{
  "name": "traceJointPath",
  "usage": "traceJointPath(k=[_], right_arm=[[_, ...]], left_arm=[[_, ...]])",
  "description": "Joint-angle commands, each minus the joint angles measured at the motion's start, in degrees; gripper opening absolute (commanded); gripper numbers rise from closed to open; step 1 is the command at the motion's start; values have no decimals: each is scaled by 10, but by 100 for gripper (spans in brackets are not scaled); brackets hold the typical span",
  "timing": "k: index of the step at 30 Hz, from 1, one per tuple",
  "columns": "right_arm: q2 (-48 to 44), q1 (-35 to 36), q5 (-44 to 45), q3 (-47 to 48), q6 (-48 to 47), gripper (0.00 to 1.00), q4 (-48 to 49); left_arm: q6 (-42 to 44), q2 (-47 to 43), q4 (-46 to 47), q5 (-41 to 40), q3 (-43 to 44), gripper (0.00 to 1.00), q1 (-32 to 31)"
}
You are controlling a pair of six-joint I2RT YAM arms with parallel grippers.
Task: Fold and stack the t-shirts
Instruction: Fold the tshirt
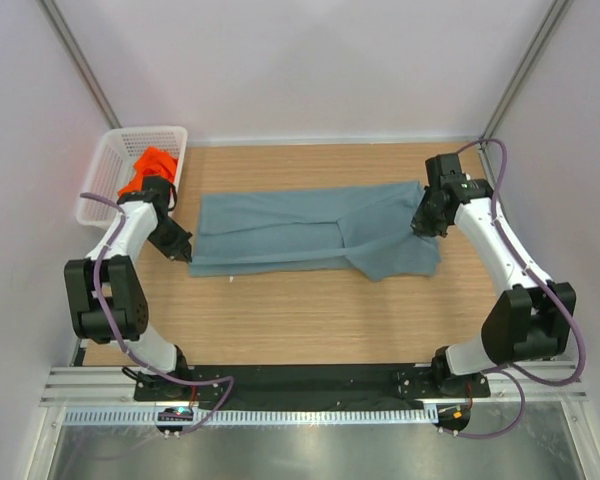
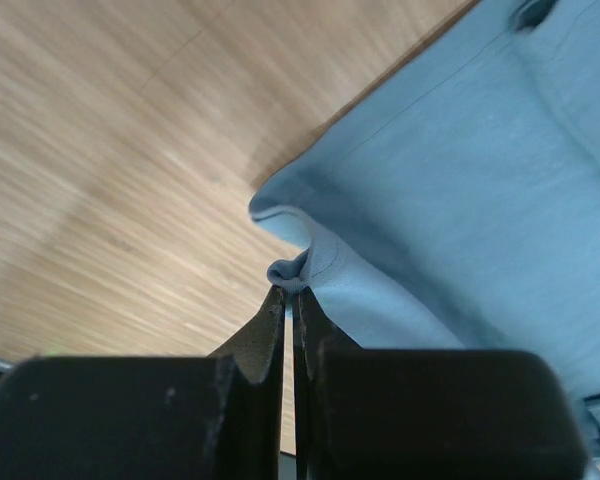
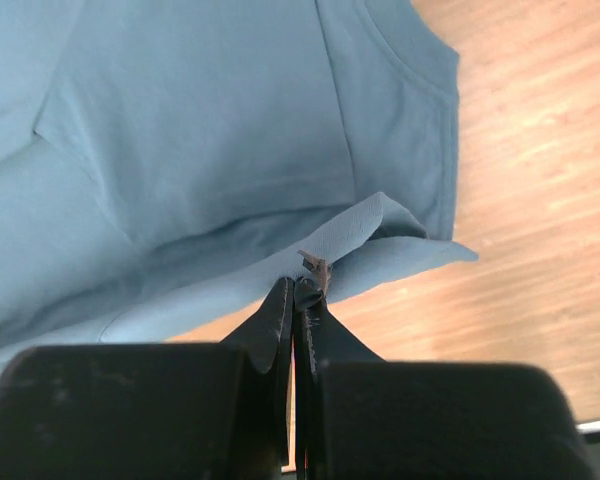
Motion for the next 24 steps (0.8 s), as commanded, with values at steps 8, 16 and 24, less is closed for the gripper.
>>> traceJointPath(k=[8,16,24], right_arm=[[111,-14,-35,115,-23,1,37],[167,-21,-37,177,-23,1,28],[218,-28,-45,217,-23,1,28]], left_arm=[[29,87,-13,-5,121,0,-1],[30,140,-19,-4,180,0,-1],[34,187,-25,2,226,0,-2]])
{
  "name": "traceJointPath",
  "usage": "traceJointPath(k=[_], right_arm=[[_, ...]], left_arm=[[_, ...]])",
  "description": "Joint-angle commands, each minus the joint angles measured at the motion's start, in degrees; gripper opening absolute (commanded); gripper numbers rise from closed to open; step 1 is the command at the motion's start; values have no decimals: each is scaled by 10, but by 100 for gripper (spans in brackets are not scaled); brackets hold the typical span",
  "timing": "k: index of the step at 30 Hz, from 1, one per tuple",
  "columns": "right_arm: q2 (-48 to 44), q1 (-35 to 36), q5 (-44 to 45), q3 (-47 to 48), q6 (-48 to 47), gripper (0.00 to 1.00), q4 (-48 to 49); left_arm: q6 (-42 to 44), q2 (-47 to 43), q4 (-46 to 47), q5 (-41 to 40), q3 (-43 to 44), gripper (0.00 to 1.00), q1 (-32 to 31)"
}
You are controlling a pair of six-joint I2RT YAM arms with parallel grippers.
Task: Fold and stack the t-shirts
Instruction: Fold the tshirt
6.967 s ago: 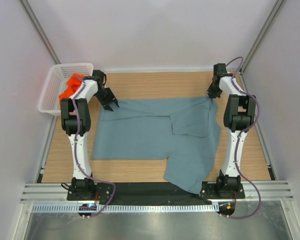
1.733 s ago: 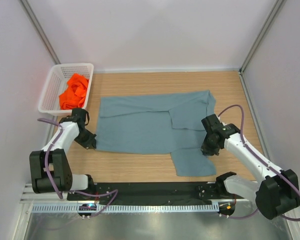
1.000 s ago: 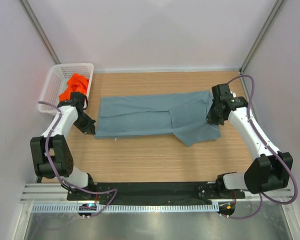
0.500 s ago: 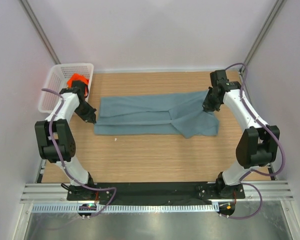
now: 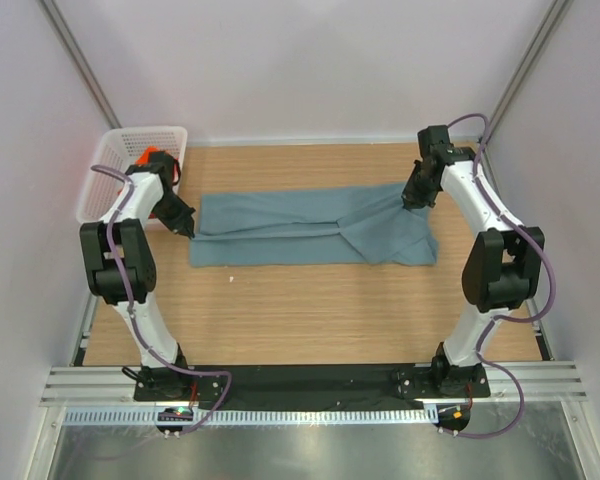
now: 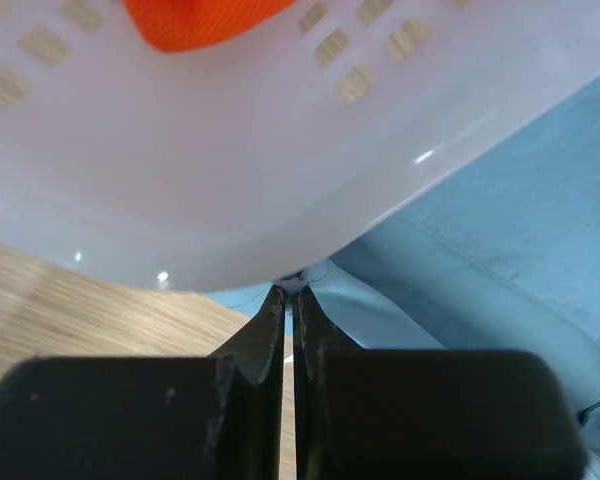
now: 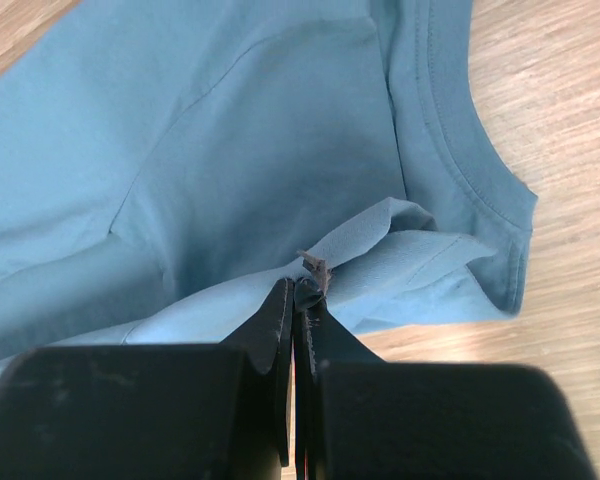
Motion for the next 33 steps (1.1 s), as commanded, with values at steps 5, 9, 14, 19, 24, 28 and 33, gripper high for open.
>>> traceJointPath(k=[5,9,14,19,24,28,33], right_arm=[[33,-9,-3,48,-7,2,8],[49,-13,-3,56,-5,2,8],[67,-16,-3,69,-5,1,8],[84,-21,-3,78,-3,1,10],[110,-22,-17,92,-3,2,15],[140,-25,-11,106,3,3,27],[188,-36,5,174,-11,25,-13]], left_arm=[[11,38,-13,-2,51,0,0],[12,58,-15,2,74,0,0],[13,81,-21,6,100,0,-1],[11,96,-24,6,117,0,-1],[8,110,-31,1,130,12,0],[10,111,-39,-4,136,34,0],[29,71,-45,-5,132,53,-4]])
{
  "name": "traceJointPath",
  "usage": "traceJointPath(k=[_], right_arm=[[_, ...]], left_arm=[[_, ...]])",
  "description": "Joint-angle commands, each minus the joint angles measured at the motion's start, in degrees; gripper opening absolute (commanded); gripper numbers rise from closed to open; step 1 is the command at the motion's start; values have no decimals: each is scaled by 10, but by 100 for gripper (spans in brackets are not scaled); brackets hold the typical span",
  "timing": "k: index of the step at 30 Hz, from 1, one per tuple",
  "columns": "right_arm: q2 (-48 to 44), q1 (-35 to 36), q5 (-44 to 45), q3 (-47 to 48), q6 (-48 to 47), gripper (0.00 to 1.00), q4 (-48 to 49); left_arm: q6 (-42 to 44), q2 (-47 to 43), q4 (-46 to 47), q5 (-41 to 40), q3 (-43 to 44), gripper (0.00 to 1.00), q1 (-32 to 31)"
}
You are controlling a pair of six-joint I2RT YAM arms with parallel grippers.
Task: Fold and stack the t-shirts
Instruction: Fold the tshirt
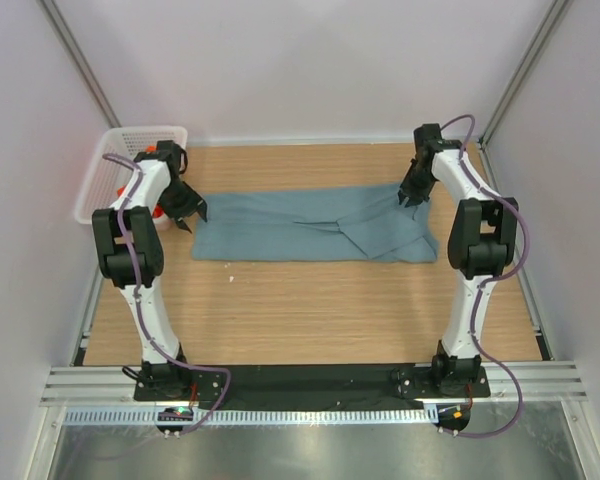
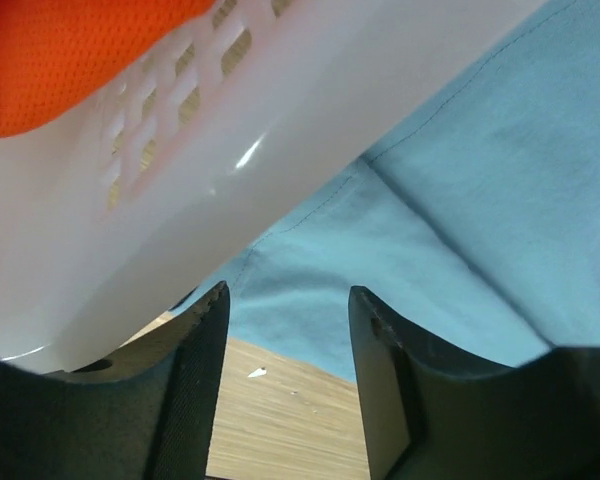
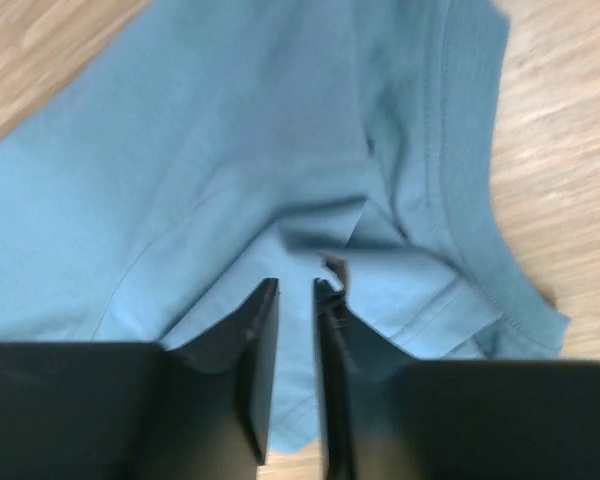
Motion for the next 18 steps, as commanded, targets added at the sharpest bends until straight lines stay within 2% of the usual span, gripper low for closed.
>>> traceJointPath(k=[1,3,6,10,13,18], right_arm=[[15,-11,26,78,-23,30,-25],[5,-11,50,83,-37,42,-45],[-39,-9,47,49,-58,49,-47],[-106,-5,-38,-73,-52,50,-13],[-148,5,-107,-152,-42,50,24],[-170,34,-127,-230,-9,50,60]], left_arm=[[32,-41,-10,-23,0,54,8],[39,-77,-6,-27,-16,55,1],[42,-119,9,-16,-70,56,-9],[51,-140,48,15,-139,52,-26],[59,-129,45,25,-152,47,-57],[71,-130,49,15,-156,45,-63]])
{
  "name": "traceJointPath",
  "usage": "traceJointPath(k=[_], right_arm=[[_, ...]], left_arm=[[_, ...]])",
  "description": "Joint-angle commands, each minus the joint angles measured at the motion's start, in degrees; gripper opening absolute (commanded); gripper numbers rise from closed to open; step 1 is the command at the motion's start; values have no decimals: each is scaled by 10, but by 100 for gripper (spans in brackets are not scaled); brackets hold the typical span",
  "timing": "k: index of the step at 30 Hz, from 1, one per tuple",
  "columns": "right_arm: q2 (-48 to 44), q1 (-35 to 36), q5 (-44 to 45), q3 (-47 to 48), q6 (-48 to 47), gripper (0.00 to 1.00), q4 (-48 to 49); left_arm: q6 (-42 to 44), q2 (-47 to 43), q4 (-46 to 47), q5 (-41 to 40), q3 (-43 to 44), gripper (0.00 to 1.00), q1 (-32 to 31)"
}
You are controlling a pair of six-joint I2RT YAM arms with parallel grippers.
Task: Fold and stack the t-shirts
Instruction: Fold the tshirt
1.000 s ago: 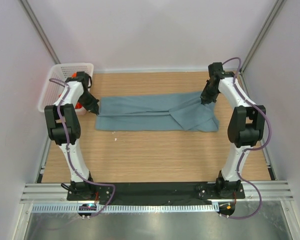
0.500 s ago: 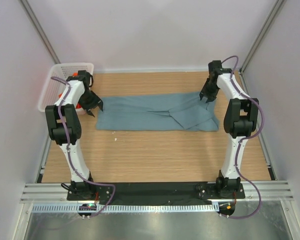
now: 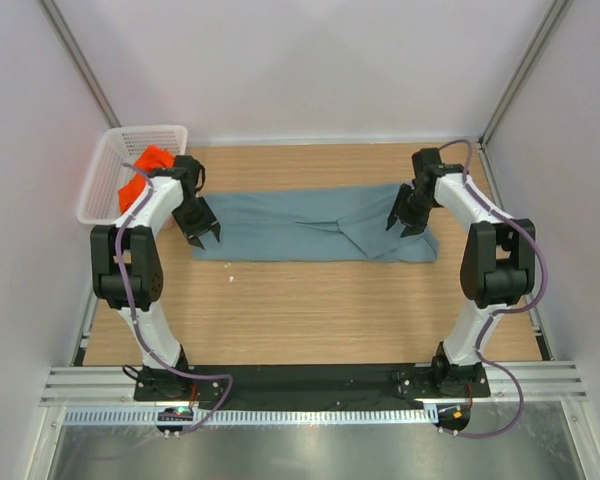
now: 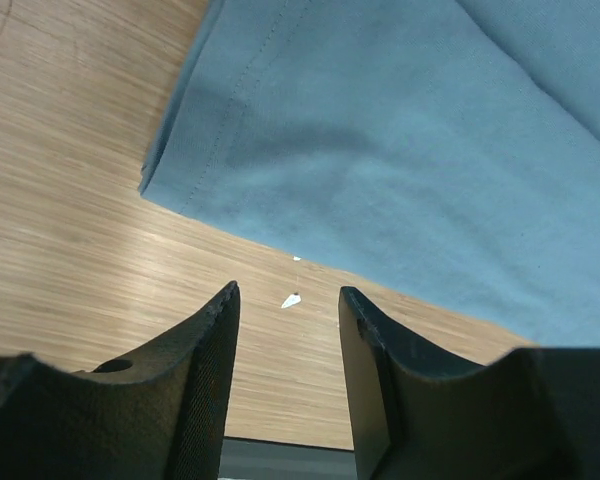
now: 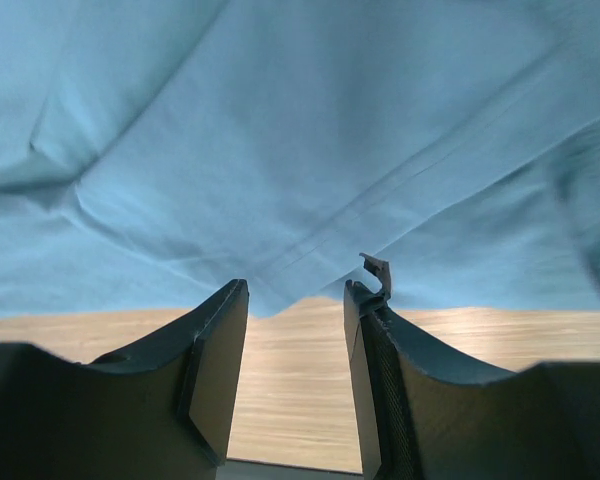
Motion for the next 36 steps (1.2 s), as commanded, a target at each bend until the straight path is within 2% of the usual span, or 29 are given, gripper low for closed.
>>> traceJointPath(k=[1,9,16,20,25,36], right_arm=[[-27,17,-50,-53,27,50,43],[-54,27,-37,-121,57,50,77],[-47,25,-25,-110,63,48,97],[-44,25,-13,-93,62,48,75],[-38,15,-5,-95,61,47,75],[-20,7,-11,-93,54,46,88]], left_arm=[[22,-13,19,-1,1,46,3],[40,-64,63,28,-53,51,-2],[66,-99,87,47,-92,51,-15],[79,-118,102,57,-110,50,-15],[98,-143,150,151,-135,55,-15],[98,-169,183,220,-144,57,-14]])
